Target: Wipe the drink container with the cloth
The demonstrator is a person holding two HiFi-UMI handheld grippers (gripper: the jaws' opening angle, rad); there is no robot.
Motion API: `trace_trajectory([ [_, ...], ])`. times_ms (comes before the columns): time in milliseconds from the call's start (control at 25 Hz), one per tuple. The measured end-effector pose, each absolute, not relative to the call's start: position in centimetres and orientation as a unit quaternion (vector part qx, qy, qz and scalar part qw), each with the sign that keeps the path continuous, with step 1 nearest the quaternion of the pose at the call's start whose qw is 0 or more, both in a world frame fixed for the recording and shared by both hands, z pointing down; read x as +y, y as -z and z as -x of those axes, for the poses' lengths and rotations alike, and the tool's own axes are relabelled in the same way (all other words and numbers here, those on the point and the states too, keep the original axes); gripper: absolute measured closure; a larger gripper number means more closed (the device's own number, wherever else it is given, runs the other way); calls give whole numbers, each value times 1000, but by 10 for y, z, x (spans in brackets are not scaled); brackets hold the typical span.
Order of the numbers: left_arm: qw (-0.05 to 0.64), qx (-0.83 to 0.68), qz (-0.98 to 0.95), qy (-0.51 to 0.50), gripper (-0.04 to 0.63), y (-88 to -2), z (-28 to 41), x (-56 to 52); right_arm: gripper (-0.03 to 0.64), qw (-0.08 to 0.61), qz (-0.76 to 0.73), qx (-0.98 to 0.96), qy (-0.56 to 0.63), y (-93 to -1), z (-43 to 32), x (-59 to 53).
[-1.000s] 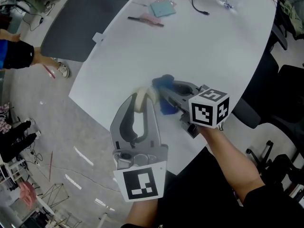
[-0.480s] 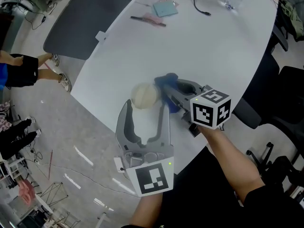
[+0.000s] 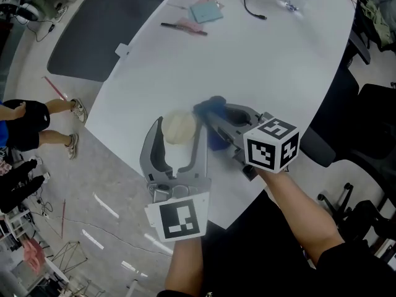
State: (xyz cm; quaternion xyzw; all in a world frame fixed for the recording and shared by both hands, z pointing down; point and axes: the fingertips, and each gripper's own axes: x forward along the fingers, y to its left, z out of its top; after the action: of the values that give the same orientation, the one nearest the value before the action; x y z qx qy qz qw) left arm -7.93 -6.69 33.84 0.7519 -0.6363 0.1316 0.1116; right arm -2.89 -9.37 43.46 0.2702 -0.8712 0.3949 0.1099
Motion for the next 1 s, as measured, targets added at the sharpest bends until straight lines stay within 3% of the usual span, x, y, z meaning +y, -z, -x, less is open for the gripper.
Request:
trace_trajectory([
  [280, 62, -413, -892, -175, 314, -340, 71, -56, 560, 45, -241, -897, -368, -364, 25, -108],
  [440, 38, -399, -900, -170, 314, -336, 61, -60, 560, -10, -211, -907, -366, -322, 43, -111],
  [680, 46, -409, -899, -150, 316, -337, 64, -61, 560, -15, -221, -860, -459, -376, 46, -114],
  [800, 45, -405, -901, -149, 316, -337, 63, -62, 560, 19, -237, -834, -498, -421, 43, -112],
  [1000, 48, -412, -898, -146, 314, -337, 65, -64, 560, 115, -264, -845, -451, -452, 39, -106],
])
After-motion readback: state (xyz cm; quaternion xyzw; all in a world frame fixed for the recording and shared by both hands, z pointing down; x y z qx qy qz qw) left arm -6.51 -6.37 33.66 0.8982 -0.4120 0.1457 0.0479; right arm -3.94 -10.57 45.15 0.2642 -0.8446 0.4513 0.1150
